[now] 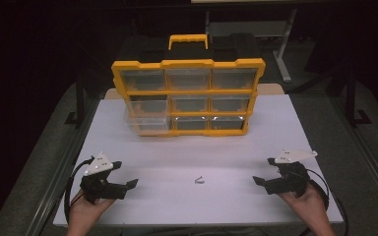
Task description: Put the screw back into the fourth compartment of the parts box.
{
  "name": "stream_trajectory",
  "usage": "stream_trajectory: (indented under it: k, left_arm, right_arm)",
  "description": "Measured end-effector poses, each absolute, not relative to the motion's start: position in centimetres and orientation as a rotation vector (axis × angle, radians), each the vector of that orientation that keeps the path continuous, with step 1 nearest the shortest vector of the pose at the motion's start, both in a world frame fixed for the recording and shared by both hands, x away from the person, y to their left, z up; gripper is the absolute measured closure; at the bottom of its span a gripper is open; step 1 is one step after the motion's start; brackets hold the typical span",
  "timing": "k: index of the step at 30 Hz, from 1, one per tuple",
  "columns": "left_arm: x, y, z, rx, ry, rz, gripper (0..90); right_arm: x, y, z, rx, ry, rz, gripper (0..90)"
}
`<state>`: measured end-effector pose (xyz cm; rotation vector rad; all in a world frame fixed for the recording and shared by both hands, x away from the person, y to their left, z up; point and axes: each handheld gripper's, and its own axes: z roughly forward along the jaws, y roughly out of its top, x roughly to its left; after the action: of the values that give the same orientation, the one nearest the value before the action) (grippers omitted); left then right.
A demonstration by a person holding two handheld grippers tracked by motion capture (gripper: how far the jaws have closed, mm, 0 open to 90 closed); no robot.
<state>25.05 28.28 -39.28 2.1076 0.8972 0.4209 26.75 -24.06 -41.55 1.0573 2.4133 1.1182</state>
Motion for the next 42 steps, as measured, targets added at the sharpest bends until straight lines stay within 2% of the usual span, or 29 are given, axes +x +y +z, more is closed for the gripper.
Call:
stream_trajectory:
  k: [30, 42]
  left_arm:
    - [25.1, 28.1, -39.4, 2.103, 0.923, 0.418, 14.6]
    - [25.1, 28.0, -39.3, 2.103, 0.914, 0.426, 14.6]
  right_arm:
    - [27.4, -23.9, -40.9, 1.064, 2.461, 1.140, 14.7]
    - [28.8, -21.3, -38.3, 0.990, 2.558, 1.135, 18.3]
